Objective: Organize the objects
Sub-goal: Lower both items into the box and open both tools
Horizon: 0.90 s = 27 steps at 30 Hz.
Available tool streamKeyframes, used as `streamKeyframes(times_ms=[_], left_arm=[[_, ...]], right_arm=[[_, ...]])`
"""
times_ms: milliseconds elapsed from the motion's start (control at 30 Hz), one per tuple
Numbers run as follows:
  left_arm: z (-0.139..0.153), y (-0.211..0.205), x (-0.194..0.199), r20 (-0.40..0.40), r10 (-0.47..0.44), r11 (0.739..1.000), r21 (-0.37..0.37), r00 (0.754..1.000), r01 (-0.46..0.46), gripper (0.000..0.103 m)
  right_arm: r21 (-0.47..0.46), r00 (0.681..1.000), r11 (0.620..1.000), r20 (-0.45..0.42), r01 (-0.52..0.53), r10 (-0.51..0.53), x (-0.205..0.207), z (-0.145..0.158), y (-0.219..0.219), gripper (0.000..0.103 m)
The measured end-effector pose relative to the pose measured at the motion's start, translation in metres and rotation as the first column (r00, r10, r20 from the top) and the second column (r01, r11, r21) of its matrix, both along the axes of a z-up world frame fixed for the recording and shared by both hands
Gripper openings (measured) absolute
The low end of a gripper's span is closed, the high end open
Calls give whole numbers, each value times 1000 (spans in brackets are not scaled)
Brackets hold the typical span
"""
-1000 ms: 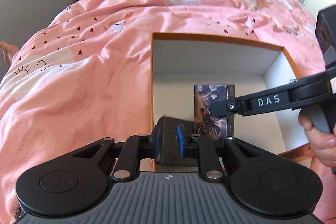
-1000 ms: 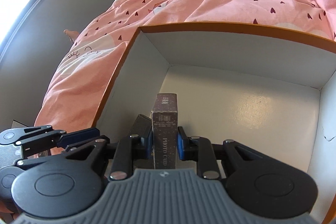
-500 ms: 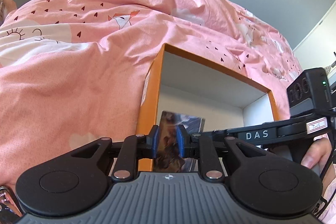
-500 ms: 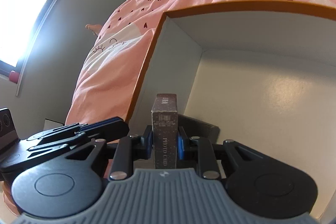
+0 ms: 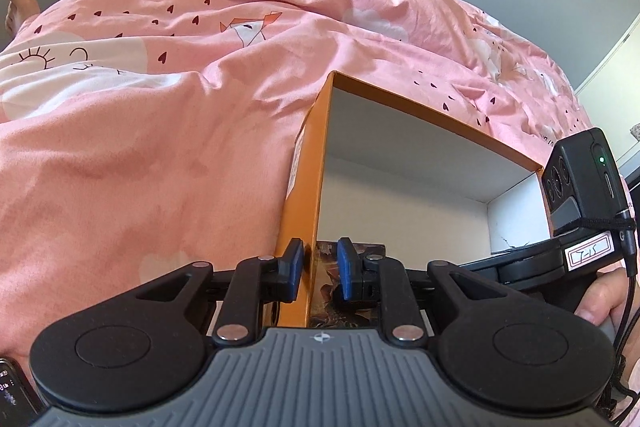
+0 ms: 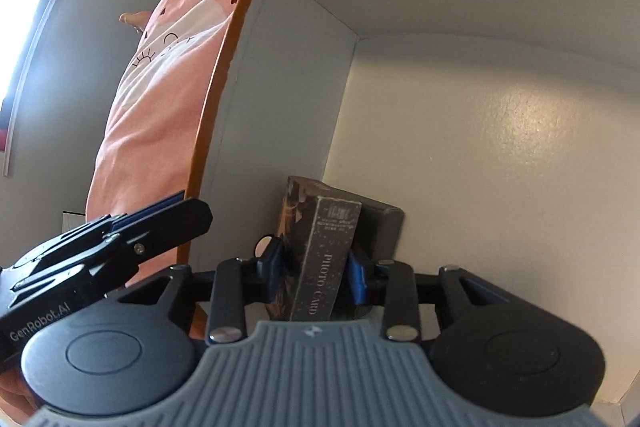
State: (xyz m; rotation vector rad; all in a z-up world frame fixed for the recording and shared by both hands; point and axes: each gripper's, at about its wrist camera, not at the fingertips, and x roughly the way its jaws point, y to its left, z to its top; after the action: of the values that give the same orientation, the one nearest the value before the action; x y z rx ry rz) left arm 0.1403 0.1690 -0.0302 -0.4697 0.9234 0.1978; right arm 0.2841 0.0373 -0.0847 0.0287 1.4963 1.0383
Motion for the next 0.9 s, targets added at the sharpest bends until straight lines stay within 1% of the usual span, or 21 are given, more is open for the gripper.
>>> streamKeyframes(times_ms=[33, 67, 133, 267, 300, 333, 367, 433, 500, 633, 767, 800, 900], left_arm=[[0, 0, 0, -1, 0, 1000, -1, 1000, 0, 23], [0, 0, -1, 0, -1, 1000, -1, 1000, 1, 23], [0, -1, -2, 0, -3, 1000, 2, 1000, 3, 23], [1, -2, -3, 6, -3, 1000, 7, 1000, 3, 22], [1, -2, -3, 6, -3, 1000, 10, 1000, 3, 21], [1, -2, -3, 5, -2, 1000, 13, 1000, 2, 19], [1, -2, -3, 5, -2, 1000, 14, 1000, 2, 18], [2, -1, -4, 7, 0, 1000, 12, 1000, 0, 18], [2, 0, -5, 7, 3, 1000, 11, 1000, -3, 17], [2, 1, -5, 7, 8, 1000, 9, 1000, -8, 17], [5, -3, -10, 33, 12, 1000, 26, 999, -12, 17], [8, -5, -13, 46, 13, 999, 35, 999, -15, 17], [17, -11, -22, 78, 29, 997, 63, 996, -34, 17]], right_arm=[[-24, 1000, 1000, 20, 1, 0, -1, 1, 0, 43], [-46, 999, 999, 42, -3, 5, -4, 2, -1, 45], [-63, 997, 998, 69, -12, 17, -9, 3, -2, 47], [-54, 998, 999, 55, -6, 9, -12, 3, -12, 46], [-51, 998, 999, 58, -5, 8, -13, 4, -14, 44], [-50, 997, 999, 73, -13, 17, -15, 5, -14, 37], [-50, 995, 998, 93, -30, 35, -18, 6, -12, 32], [-38, 995, 998, 90, -46, 49, -20, 5, -10, 25], [-23, 994, 997, 80, -69, 71, -23, 3, -7, 21], [-29, 991, 996, 102, -87, 90, -27, 3, -4, 21], [-28, 989, 996, 116, -86, 89, -30, 6, -4, 23], [-27, 987, 996, 134, -86, 89, -31, 9, -5, 25], [-18, 965, 996, 245, -92, 93, -43, 27, -11, 25]])
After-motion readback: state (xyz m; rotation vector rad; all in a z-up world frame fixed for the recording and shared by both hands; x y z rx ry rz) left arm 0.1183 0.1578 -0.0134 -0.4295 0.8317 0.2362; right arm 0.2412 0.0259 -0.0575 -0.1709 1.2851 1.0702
